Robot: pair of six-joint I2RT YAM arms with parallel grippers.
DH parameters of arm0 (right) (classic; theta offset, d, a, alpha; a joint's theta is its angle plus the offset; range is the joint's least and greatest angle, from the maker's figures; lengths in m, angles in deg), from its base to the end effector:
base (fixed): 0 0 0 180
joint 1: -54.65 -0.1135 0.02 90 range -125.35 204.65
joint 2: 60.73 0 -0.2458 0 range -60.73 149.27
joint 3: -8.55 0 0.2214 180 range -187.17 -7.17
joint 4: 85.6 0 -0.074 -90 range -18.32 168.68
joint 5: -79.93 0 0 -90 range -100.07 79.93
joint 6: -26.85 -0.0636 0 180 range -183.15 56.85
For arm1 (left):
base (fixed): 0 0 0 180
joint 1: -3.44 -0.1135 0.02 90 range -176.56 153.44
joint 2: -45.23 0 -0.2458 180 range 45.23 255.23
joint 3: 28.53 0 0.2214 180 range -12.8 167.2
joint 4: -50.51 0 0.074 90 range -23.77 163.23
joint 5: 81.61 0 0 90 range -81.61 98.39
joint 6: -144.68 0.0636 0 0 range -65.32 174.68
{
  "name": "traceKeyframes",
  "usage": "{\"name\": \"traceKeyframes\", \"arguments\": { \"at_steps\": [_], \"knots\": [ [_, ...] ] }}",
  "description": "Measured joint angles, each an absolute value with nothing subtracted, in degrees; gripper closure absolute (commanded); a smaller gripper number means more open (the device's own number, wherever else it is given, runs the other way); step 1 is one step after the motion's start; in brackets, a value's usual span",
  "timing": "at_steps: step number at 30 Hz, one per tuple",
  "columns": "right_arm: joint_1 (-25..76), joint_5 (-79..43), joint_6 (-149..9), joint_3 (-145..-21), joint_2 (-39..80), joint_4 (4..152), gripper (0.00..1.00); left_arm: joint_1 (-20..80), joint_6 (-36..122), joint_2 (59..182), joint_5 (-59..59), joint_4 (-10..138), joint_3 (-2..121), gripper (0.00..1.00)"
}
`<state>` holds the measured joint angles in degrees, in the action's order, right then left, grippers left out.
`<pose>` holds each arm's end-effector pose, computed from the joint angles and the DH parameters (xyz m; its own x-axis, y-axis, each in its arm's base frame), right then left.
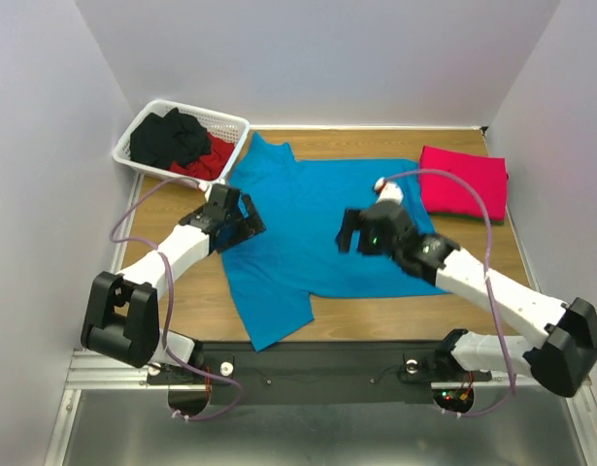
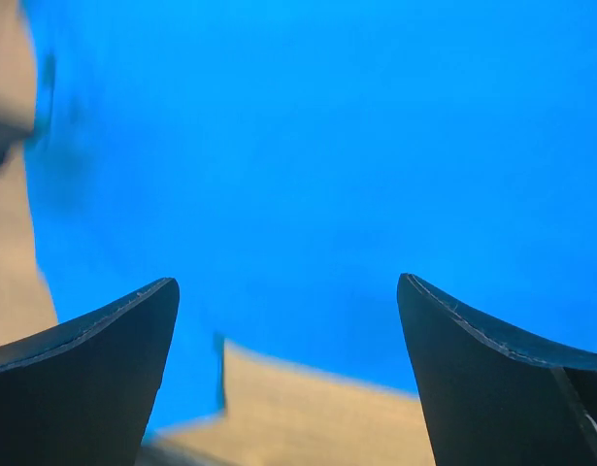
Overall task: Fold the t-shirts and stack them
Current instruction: Flatten the tshirt out
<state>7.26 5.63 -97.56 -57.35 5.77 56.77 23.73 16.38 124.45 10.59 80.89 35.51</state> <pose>0.1816 0.1720 0.2529 -0.6647 0.0810 -0.7427 -0.2291 0.9241 0.3058 0.2672 -0.0962 0.1988 -0.7247 -0.3924 -0.5665 -0.1629 0.8963 -0.4124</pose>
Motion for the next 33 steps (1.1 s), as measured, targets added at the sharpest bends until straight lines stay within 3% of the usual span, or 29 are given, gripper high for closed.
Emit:
{"name": "traceKeyframes", "arguments": {
  "at_steps": [5, 9, 16, 20, 33],
  "knots": [
    [26.3, 5.4, -94.5, -70.7, 18.5, 55.6, 0.00, 24.0, 19.5, 128.1, 12.2, 81.9, 47.7, 0.02],
    [33.6, 4.3, -90.9, -81.2, 32.8, 54.9, 0.00, 24.0, 22.7, 136.0, 14.1, 81.4, 56.7, 0.02],
    [40.5, 1.8, -85.2, -99.2, 54.9, 54.3, 0.00, 24.0, 29.9, 157.6, 17.2, 81.7, 75.7, 0.02],
    [42.7, 2.2, -81.2, -107.3, 64.2, 53.8, 0.00, 23.9, 33.8, 164.3, 17.8, 80.7, 78.5, 0.02],
    [46.1, 0.8, -76.6, -124.4, 78.6, 53.7, 0.00, 21.5, 39.8, 176.5, 16.1, 81.9, 91.6, 0.02]
  ]
}}
